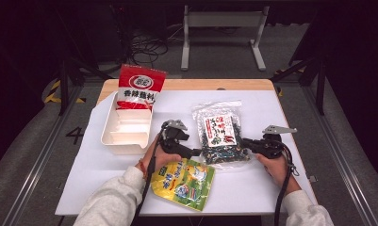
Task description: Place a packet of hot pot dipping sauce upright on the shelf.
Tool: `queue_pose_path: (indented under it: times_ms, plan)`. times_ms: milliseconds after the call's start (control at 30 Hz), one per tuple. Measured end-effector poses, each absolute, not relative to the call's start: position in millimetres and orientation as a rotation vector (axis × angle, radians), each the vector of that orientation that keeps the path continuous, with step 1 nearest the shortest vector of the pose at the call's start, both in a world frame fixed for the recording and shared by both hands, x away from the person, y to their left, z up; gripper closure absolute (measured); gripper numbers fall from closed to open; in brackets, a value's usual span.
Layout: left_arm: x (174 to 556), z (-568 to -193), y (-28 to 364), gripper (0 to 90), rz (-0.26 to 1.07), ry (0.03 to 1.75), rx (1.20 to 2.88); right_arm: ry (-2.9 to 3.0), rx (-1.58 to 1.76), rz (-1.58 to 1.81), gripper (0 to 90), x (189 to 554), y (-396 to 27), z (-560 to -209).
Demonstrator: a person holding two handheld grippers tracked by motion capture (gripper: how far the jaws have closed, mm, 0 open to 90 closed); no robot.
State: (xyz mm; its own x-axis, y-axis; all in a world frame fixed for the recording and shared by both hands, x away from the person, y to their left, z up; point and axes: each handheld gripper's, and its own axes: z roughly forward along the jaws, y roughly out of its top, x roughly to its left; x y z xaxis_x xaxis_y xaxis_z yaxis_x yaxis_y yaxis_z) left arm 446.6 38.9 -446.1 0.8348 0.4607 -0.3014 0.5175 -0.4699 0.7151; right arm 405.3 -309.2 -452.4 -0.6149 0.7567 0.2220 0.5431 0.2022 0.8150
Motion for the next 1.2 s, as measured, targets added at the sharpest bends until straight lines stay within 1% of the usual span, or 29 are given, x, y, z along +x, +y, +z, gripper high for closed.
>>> queue_pose_path:
  times_ms: [100,200,367,433,467,500,533,567,600,633,667,700,767,800,833,900,1033,1133,1167,1200]
  plan:
    - [454.9,-455.0,32.5,11.8,-0.112,0.747,2.156,2.251,1.22,1.375,82.3,404.2,-308.3,-452.5]
    - [465.8,-457.7,31.1,11.5,-0.187,0.783,2.124,2.255,1.19,1.377,84.1,402.1,-306.8,-452.3]
    - [478.6,-453.0,27.5,12.5,-0.201,0.832,2.074,2.257,1.147,1.377,86.3,400.4,-303.4,-451.2]
    - [480.4,-452.8,26.6,16.6,-0.19,0.834,2.068,2.256,1.142,1.382,86.7,400.2,-303.5,-451.0]
    - [481.6,-451.7,26.1,16.6,-0.164,0.845,2.081,2.261,1.14,1.38,86.9,400.2,-303.6,-451.1]
    - [482.6,-451.9,25.8,19.7,-0.17,0.856,2.072,2.267,1.141,1.377,86.8,400.4,-303.7,-451.2]
    - [483.2,-452.0,25.7,19.2,-0.17,0.864,2.071,2.275,1.15,1.369,85.8,400.7,-303.5,-450.5]
    - [483.8,-451.7,25.7,19.2,-0.141,0.873,2.102,2.279,1.163,1.354,82.8,400.9,-303.5,-449.4]
    - [484.3,-452.3,25.8,18.6,-0.109,0.875,2.125,2.268,1.187,1.316,82.9,401.1,-303.8,-447.9]
    - [486.4,-453.8,31.2,14.1,-0.116,0.889,2.105,2.277,1.195,1.3,72.2,400.8,-303.4,-448.3]
    - [486.7,-454.0,33.7,14.1,-0.108,0.904,2.102,2.27,1.209,1.276,61.0,401.1,-302.3,-447.9]
    - [486.7,-454.0,33.7,13.5,-0.108,0.904,2.102,2.27,1.209,1.276,61.0,401.1,-302.3,-447.9]
    - [488.4,-455.2,40.3,12.9,-0.107,0.917,2.102,2.251,1.255,1.287,55.1,402.6,-302.2,-446.3]
    - [489.2,-455.5,42.5,12.5,-0.105,0.916,2.107,2.269,1.253,1.294,49.6,403.1,-300.8,-445.7]
    - [489.4,-455.9,44.7,12.4,-0.098,0.911,2.109,2.284,1.253,1.281,46.2,403.4,-299.1,-446.0]
    - [491.5,-457.6,49.1,12.8,-0.118,0.893,2.097,2.307,1.287,1.29,44.3,404.6,-294.7,-449.6]
    - [491.1,-457.8,45.8,8.7,-0.132,0.884,2.102,2.334,1.314,1.282,45.9,407.6,-290.9,-448.9]
    - [492.1,-459.0,46.8,7.3,-0.154,0.884,2.08,2.342,1.328,1.295,51.3,408.1,-292.1,-450.5]
    - [492.6,-459.8,47.9,7.3,-0.176,0.899,2.053,2.344,1.321,1.293,55.6,408.0,-292.3,-450.4]
    - [493.1,-460.1,48.5,7.4,-0.179,0.901,2.046,2.353,1.297,1.293,69.2,407.7,-293.3,-449.7]
